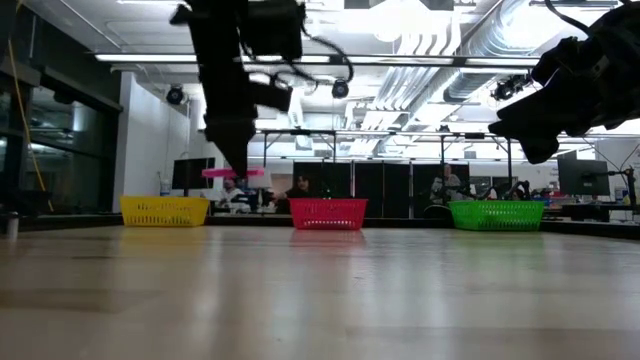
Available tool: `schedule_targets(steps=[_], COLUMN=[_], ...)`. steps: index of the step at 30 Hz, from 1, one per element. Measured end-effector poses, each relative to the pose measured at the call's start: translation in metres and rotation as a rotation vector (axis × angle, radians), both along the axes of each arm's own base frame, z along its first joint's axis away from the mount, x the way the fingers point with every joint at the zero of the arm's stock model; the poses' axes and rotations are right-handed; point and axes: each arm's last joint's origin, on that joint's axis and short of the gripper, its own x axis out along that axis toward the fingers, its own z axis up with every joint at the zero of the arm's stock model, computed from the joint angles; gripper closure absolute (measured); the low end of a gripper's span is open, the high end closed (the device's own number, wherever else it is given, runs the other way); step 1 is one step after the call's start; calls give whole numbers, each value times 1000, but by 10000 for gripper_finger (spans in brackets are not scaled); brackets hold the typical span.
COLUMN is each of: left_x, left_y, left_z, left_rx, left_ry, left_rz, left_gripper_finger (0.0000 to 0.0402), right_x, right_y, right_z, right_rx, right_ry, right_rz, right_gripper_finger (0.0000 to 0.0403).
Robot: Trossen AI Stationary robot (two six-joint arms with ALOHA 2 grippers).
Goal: Pick & Place Markers
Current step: Put the pink pen into the red bin
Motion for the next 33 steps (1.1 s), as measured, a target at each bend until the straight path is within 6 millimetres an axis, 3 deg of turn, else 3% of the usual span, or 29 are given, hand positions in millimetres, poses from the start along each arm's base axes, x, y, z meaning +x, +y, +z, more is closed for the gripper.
schedule_targets(steps=[6, 17, 26, 33], left_x=[-7, -21, -28, 1], left_y=[54, 139, 179, 202], left_z=[3, 10, 20, 38], left_rx=[34, 43, 63, 51], left_ry=[104, 10, -202, -246], left_rz=[-117, -323, -354, -389], left_gripper_finger=[374, 374, 374, 374], right_x=[0, 0, 0, 0], right_y=[0, 0, 0, 0], right_z=[0, 0, 0, 0], right_rx=[0, 0, 0, 0], right_ry=[-2, -2, -2, -2], right_rz=[1, 0, 1, 0], right_gripper_finger=[276, 276, 276, 276])
